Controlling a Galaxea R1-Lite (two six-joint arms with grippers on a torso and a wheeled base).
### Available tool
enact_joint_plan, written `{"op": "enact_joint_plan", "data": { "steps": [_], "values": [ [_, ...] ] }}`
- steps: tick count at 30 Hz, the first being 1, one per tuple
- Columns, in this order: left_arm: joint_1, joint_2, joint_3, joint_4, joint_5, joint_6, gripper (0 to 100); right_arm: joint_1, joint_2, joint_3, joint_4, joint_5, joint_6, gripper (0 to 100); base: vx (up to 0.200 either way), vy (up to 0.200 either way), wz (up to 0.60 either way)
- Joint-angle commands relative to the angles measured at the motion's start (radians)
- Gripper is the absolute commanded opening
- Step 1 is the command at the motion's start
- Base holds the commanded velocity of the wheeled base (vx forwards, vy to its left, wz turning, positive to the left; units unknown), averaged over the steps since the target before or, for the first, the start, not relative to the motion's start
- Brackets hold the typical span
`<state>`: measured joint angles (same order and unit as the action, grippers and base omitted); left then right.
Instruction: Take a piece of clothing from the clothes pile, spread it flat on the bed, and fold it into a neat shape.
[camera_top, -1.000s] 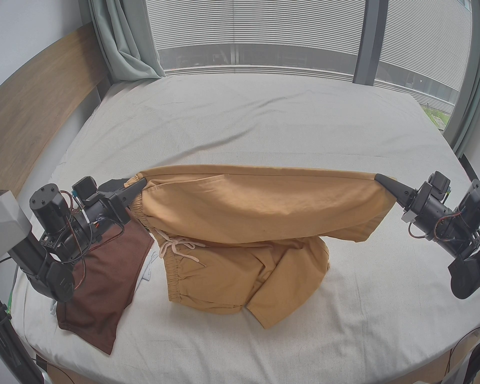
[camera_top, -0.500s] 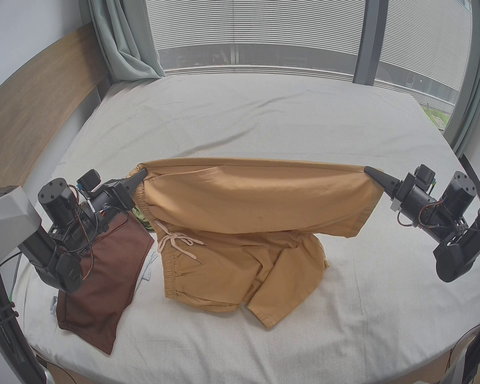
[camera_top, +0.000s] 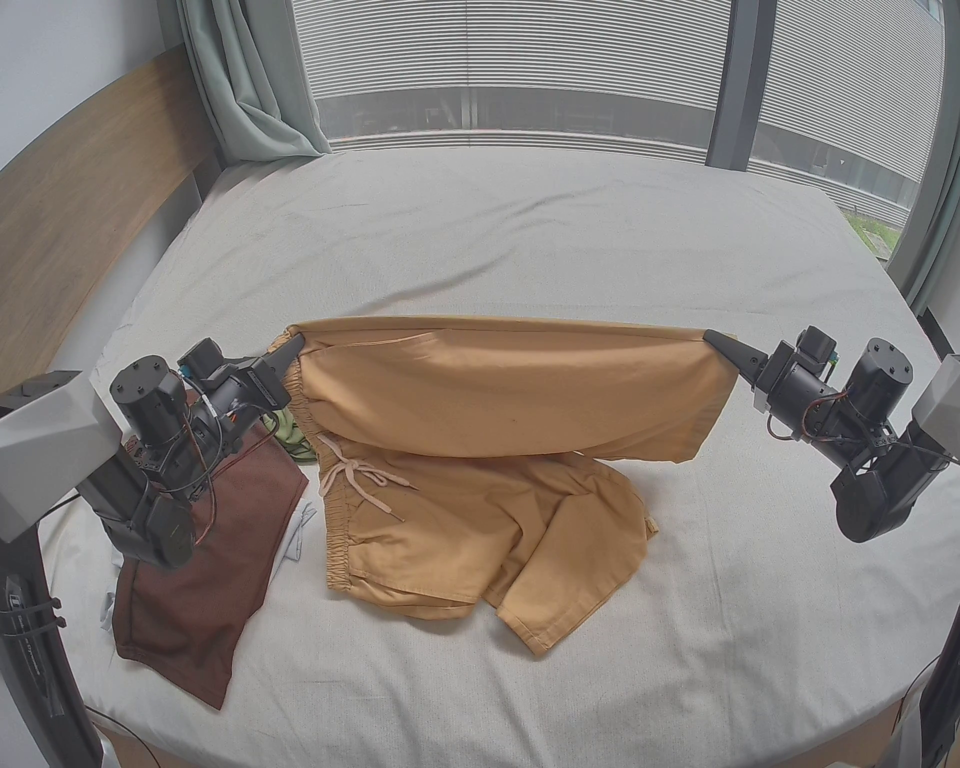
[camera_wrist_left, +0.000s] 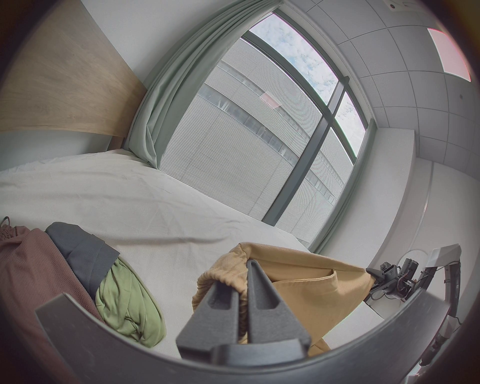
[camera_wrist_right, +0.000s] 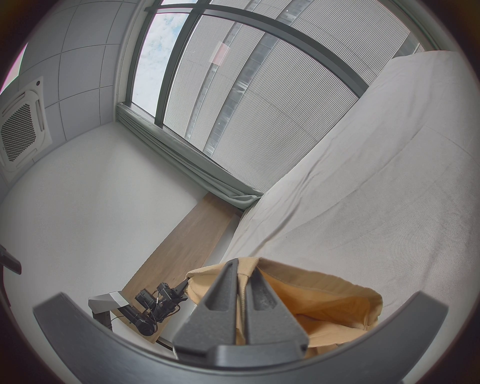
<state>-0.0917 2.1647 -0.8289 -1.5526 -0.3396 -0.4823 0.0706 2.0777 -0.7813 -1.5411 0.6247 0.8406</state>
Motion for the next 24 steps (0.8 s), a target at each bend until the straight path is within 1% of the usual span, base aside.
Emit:
{"op": "enact_joint_plan", "data": {
  "steps": [1,5,9,14,20,24],
  "values": [
    [-0.006,0.050,-0.041,0.000,0.011,-0.002,0,0.001,0.058,-0.041,-0.001,0.000,0.000,0,0.000,0.000,0.00],
    [-0.011,0.084,-0.064,0.000,0.017,-0.001,0,0.000,0.090,-0.088,-0.001,-0.003,0.002,0,0.000,0.000,0.00],
    [-0.013,0.112,-0.087,-0.001,0.040,-0.002,0,0.001,0.128,-0.142,0.001,-0.019,0.002,0,0.000,0.000,0.00],
    [-0.013,0.139,-0.127,-0.001,0.059,-0.004,0,0.000,0.176,-0.211,0.001,-0.019,0.002,0,0.000,0.000,0.00],
    [-0.019,0.159,-0.185,0.000,0.090,-0.079,0,0.001,0.246,-0.314,0.002,-0.019,0.005,0,0.000,0.000,0.00],
    [-0.019,0.190,-0.222,0.000,0.113,-0.093,0,0.001,0.288,-0.377,0.004,-0.017,0.005,0,0.000,0.000,0.00]
  ]
}}
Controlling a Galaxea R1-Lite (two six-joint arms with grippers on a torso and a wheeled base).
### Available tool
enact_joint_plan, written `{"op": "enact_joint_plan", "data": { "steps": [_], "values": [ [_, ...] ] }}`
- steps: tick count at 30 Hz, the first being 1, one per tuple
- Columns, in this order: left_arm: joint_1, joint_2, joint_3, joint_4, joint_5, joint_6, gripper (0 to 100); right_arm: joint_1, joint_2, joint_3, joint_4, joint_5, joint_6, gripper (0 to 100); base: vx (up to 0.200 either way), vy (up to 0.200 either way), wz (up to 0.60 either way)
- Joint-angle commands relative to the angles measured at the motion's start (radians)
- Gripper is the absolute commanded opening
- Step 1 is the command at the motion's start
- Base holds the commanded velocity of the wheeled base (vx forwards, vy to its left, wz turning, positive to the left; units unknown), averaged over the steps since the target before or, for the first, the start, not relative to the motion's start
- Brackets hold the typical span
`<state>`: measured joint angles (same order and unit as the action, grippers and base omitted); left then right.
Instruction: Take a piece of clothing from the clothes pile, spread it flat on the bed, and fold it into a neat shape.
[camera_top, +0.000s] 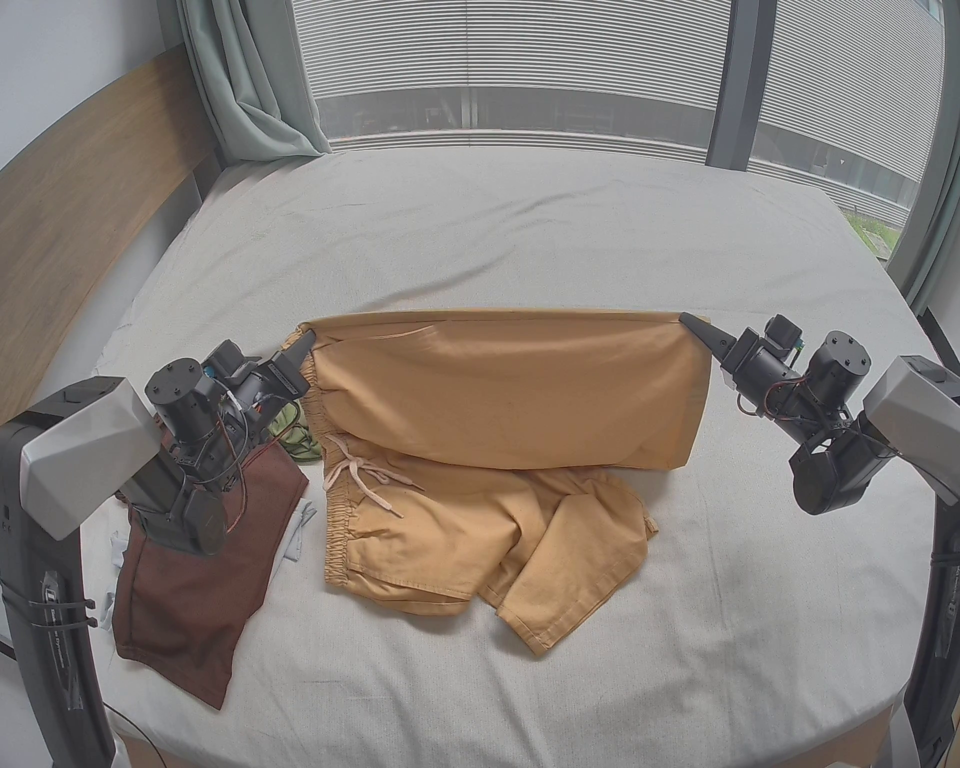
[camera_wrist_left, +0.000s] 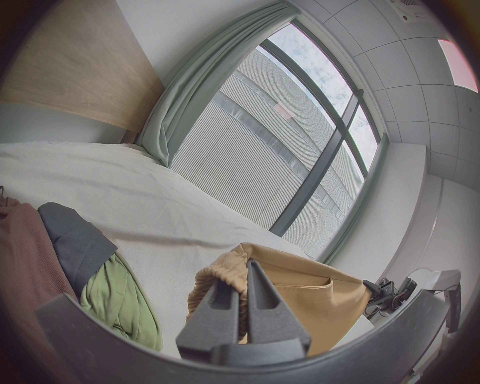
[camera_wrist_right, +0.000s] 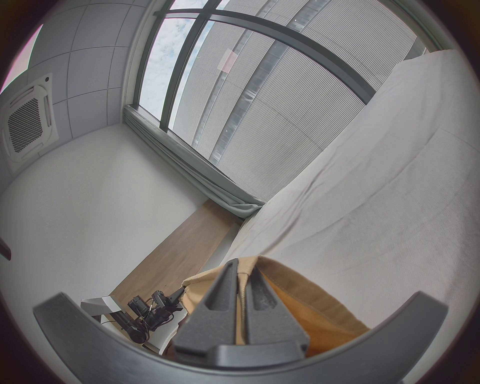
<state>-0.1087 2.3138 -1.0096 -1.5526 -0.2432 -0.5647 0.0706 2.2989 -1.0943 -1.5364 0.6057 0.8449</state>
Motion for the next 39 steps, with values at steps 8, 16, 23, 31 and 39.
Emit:
{"op": "enact_joint_plan", "data": {
  "steps": [8,16,23,31,39],
  "values": [
    [0.000,0.102,-0.123,0.000,0.059,-0.046,0,0.000,0.125,-0.147,0.007,0.002,0.000,0,0.000,0.000,0.00],
    [0.000,0.118,-0.158,0.000,0.074,-0.096,0,0.009,0.171,-0.286,0.035,0.002,-0.001,0,0.000,0.000,0.00],
    [0.004,0.162,-0.193,0.002,0.076,-0.107,0,0.011,0.206,-0.374,0.091,0.000,-0.003,0,0.000,0.000,0.00],
    [0.003,0.190,-0.245,0.002,0.076,-0.162,0,0.012,0.272,-0.484,0.139,0.000,-0.004,0,0.000,0.000,0.00],
    [0.003,0.205,-0.264,0.003,0.074,-0.176,0,0.012,0.321,-0.584,0.183,-0.001,-0.010,0,0.000,0.000,0.00]
  ]
}}
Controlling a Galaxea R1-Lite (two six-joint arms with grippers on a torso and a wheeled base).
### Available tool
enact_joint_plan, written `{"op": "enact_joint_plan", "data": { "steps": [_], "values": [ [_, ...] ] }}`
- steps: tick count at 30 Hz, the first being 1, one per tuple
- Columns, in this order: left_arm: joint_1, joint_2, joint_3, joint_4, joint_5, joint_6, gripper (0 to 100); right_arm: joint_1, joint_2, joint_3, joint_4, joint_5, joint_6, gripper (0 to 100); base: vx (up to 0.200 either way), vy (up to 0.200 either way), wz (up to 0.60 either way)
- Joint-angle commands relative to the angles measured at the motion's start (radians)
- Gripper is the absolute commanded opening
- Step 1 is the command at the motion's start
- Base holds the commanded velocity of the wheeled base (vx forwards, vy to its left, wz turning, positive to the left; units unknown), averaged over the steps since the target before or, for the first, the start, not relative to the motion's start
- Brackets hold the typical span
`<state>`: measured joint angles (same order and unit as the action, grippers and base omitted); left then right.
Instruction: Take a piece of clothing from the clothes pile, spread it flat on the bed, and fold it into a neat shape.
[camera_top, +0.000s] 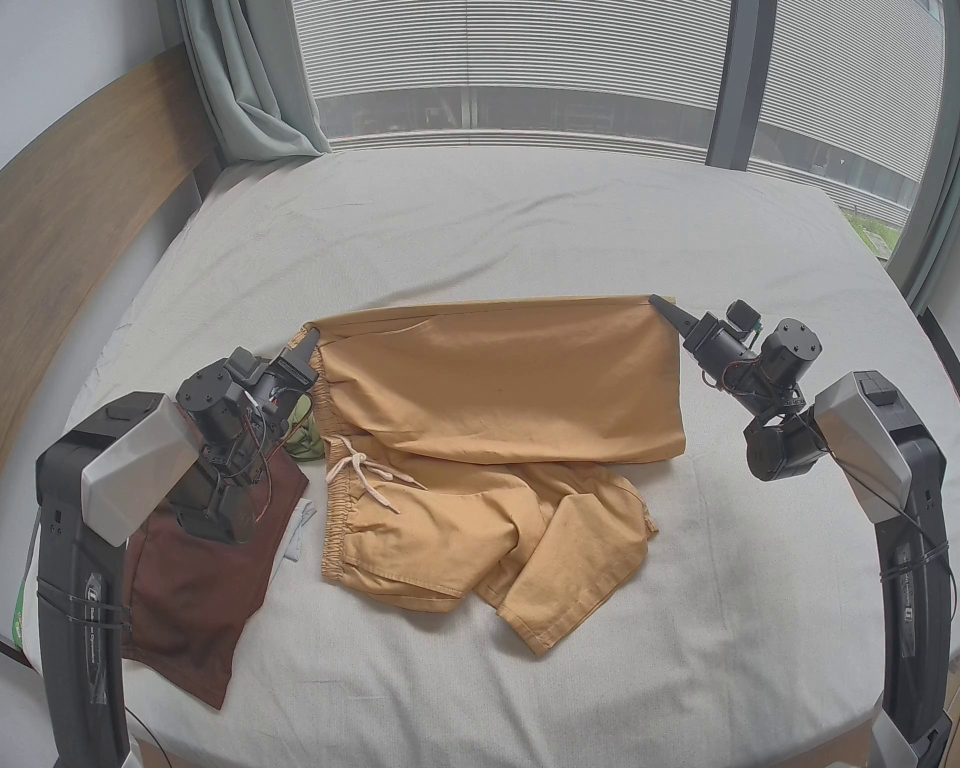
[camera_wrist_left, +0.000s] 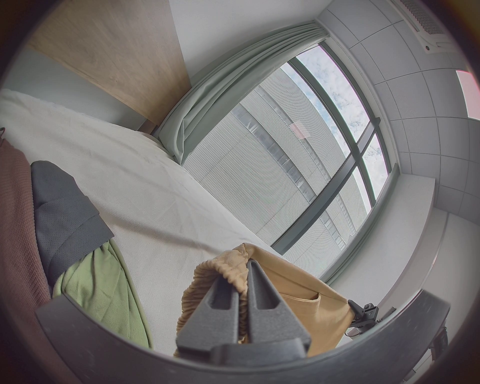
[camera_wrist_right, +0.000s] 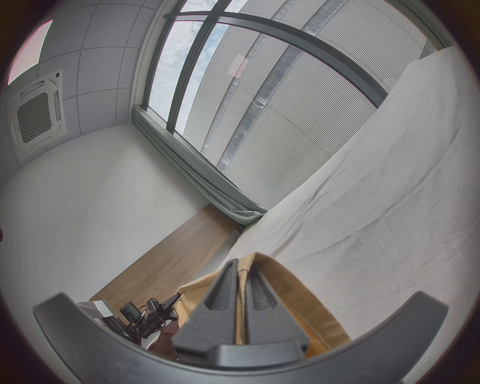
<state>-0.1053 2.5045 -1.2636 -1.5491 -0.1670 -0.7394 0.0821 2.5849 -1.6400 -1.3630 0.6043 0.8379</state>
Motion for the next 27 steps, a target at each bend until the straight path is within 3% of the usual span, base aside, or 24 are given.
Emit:
{"op": "enact_joint_plan", "data": {
  "steps": [1,6,7,8,14,20,23,27],
  "values": [
    [-0.001,0.014,-0.011,0.001,-0.002,-0.003,0,0.001,0.038,-0.046,0.018,0.000,-0.010,0,0.000,0.000,0.00],
    [0.001,0.025,-0.026,0.004,-0.005,-0.017,0,0.004,0.063,-0.098,0.042,0.000,-0.022,0,0.000,0.000,0.00],
    [0.001,0.028,-0.028,0.006,-0.006,-0.017,0,0.004,0.067,-0.109,0.053,0.000,-0.023,100,0.000,0.000,0.00],
    [0.003,0.028,-0.030,0.011,-0.008,-0.018,100,0.004,0.070,-0.118,0.061,-0.001,-0.026,100,0.000,0.000,0.00],
    [-0.001,0.022,-0.033,0.080,-0.002,-0.066,100,0.005,0.078,-0.139,0.070,-0.003,-0.029,100,0.000,0.000,0.00],
    [-0.005,0.011,0.004,0.126,0.000,-0.075,100,0.007,0.044,-0.034,0.054,-0.003,-0.046,100,0.000,0.000,0.00],
    [-0.004,-0.021,0.043,0.127,0.001,-0.074,100,0.013,-0.014,0.078,0.022,-0.001,-0.057,100,0.000,0.000,0.00],
    [-0.013,-0.138,0.219,0.104,-0.014,-0.068,100,0.050,-0.131,0.341,-0.091,-0.001,-0.063,100,0.000,0.000,0.00]
  ]
}}
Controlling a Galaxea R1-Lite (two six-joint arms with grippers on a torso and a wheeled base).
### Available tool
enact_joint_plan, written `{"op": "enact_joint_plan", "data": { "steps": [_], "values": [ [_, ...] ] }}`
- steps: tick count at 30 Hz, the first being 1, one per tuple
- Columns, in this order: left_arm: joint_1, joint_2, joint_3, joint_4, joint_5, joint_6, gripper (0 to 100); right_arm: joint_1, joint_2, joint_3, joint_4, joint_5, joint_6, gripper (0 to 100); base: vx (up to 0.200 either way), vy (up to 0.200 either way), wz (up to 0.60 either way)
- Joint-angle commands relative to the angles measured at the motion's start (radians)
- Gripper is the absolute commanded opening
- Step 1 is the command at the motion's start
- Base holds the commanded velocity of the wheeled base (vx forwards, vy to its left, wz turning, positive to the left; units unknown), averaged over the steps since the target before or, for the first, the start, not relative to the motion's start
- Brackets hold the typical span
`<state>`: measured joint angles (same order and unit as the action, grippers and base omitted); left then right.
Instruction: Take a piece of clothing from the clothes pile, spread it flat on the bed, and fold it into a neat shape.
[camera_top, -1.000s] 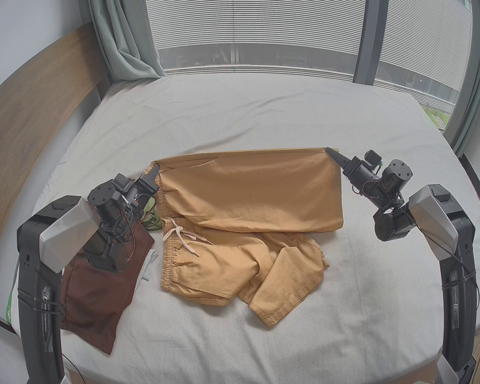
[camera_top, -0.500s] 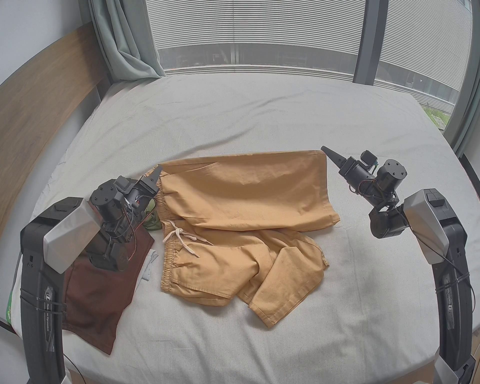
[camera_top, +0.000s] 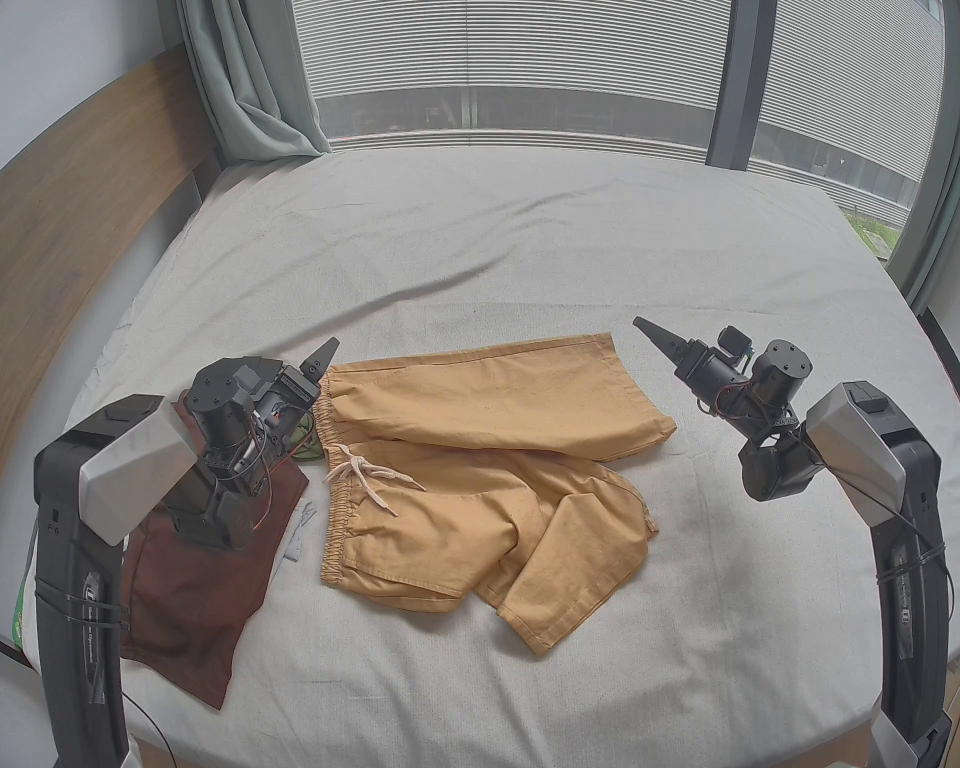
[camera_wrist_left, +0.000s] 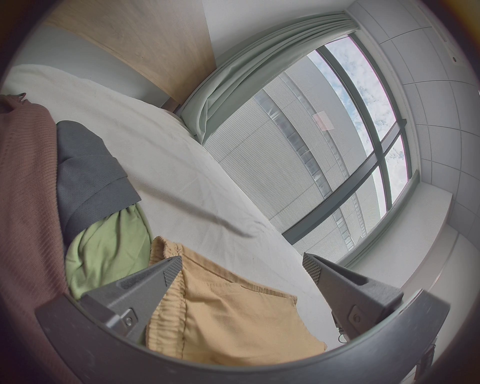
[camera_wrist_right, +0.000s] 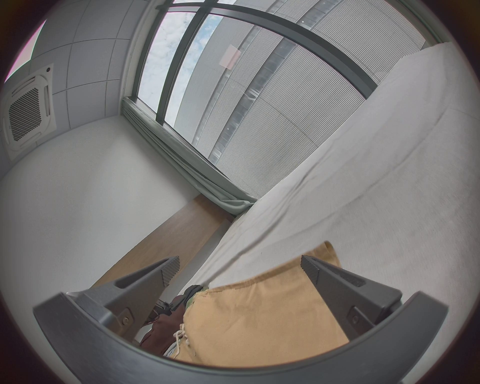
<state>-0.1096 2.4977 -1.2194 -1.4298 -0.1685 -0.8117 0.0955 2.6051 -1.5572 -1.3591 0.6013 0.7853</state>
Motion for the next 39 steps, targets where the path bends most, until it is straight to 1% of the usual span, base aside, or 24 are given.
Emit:
{"op": "enact_joint_plan", "data": {
  "steps": [1,6,8,11,14,17,18,21,24,30,33,34,37,39],
  "values": [
    [-0.010,-0.154,0.207,-0.018,-0.016,0.008,100,0.043,-0.172,0.302,-0.112,0.002,-0.015,100,0.000,0.000,0.00],
    [-0.010,-0.244,0.347,-0.061,-0.046,0.020,100,0.070,-0.260,0.503,-0.186,0.000,-0.054,100,0.000,0.000,0.00],
    [-0.007,-0.275,0.394,-0.084,-0.059,0.025,100,0.079,-0.300,0.577,-0.186,0.000,-0.074,100,0.000,0.000,0.00],
    [-0.007,-0.333,0.478,-0.109,-0.097,0.032,100,0.084,-0.355,0.681,-0.186,0.002,-0.106,100,0.000,0.000,0.00],
    [-0.007,-0.381,0.540,-0.115,-0.121,0.049,100,0.087,-0.395,0.737,-0.187,0.002,-0.110,100,0.000,0.000,0.00],
    [-0.005,-0.416,0.567,-0.115,-0.135,0.051,100,0.090,-0.422,0.781,-0.187,0.002,-0.112,100,0.000,0.000,0.00],
    [-0.001,-0.431,0.587,-0.115,-0.138,0.055,100,0.092,-0.445,0.819,-0.189,0.002,-0.113,100,0.000,0.000,0.00],
    [-0.001,-0.438,0.609,-0.116,-0.144,0.059,100,0.092,-0.484,0.878,-0.190,0.005,-0.113,100,0.000,0.000,0.00],
    [0.001,-0.456,0.612,-0.116,-0.160,0.062,100,0.092,-0.500,0.895,-0.187,0.005,-0.115,100,0.000,0.000,0.00],
    [0.001,-0.491,0.641,-0.116,-0.210,0.074,100,0.119,-0.508,0.953,-0.186,0.005,-0.156,100,0.000,0.000,0.00],
    [0.008,-0.484,0.673,-0.116,-0.217,0.143,100,0.116,-0.507,0.956,-0.186,0.000,-0.166,100,0.000,0.000,0.00],
    [0.008,-0.480,0.695,-0.115,-0.221,0.186,100,0.116,-0.505,0.959,-0.186,0.000,-0.166,100,0.000,0.000,0.00],
    [0.007,-0.477,0.745,-0.116,-0.263,0.286,100,0.113,-0.497,0.990,-0.186,0.002,-0.169,100,0.000,0.000,0.00],
    [0.007,-0.476,0.778,-0.116,-0.292,0.327,100,0.110,-0.477,1.005,-0.186,0.002,-0.181,100,0.000,0.000,0.00]
  ]
}}
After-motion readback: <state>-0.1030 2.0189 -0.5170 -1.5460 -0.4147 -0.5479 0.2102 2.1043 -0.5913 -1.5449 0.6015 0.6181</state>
